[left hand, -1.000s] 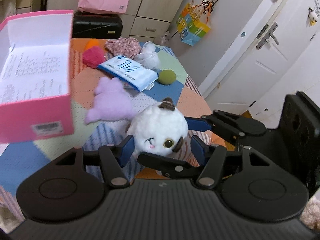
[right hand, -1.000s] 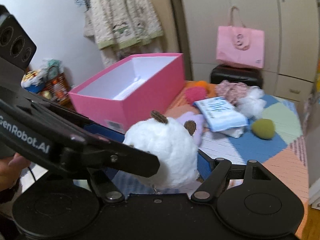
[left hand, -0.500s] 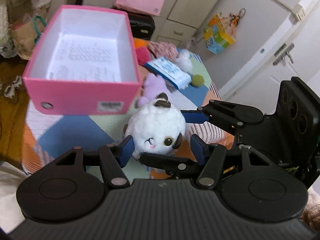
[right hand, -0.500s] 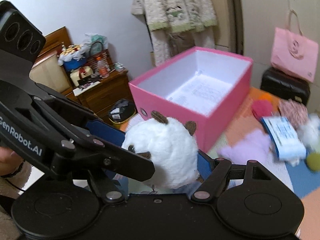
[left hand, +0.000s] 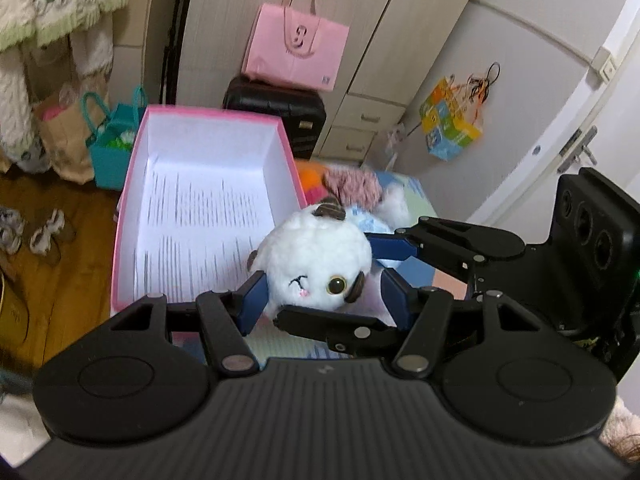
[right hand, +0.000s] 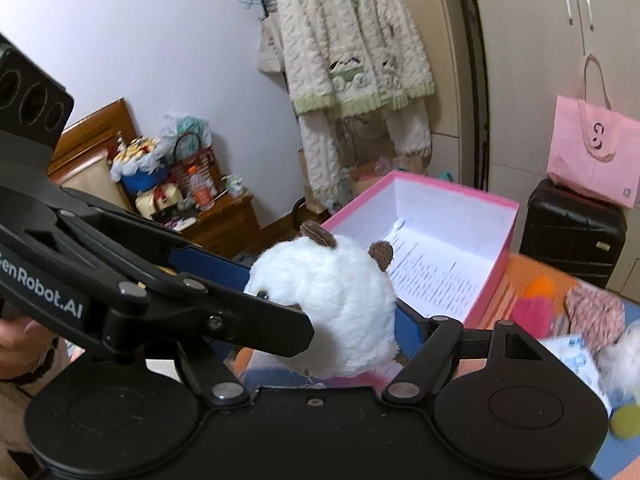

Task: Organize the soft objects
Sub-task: 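Carry the panda plush in the left tool over the pink shoebox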

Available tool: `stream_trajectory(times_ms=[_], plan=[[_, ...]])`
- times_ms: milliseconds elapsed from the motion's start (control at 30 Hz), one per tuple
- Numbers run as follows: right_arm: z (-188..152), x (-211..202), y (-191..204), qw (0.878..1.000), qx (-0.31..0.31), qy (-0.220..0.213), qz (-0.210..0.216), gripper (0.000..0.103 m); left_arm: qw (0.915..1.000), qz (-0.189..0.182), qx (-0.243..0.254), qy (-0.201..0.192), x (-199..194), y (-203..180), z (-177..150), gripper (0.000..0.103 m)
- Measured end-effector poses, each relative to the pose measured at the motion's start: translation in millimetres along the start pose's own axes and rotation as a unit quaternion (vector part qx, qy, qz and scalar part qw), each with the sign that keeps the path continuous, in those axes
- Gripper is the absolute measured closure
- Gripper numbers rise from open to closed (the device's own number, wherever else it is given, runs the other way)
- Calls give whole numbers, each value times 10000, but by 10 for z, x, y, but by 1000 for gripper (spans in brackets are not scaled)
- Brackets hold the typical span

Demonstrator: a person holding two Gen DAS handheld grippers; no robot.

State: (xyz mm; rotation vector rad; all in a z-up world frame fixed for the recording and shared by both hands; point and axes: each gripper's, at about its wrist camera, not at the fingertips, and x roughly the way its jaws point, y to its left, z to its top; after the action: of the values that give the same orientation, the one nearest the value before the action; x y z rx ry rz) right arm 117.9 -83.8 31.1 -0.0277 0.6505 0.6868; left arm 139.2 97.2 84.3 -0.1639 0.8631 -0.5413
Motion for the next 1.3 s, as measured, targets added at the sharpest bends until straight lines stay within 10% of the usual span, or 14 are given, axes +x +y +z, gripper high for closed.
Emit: stream_trajectory(times_ms=[567,1300], plan=[[665,1146,-909,9980,-519,361,-55,22,9997,16,-216,-92,1127,794,841,45],[663,2060,-1190,9713,-1845,1342,-678,22,9947,319,-840,490,2048,1286,929,52]])
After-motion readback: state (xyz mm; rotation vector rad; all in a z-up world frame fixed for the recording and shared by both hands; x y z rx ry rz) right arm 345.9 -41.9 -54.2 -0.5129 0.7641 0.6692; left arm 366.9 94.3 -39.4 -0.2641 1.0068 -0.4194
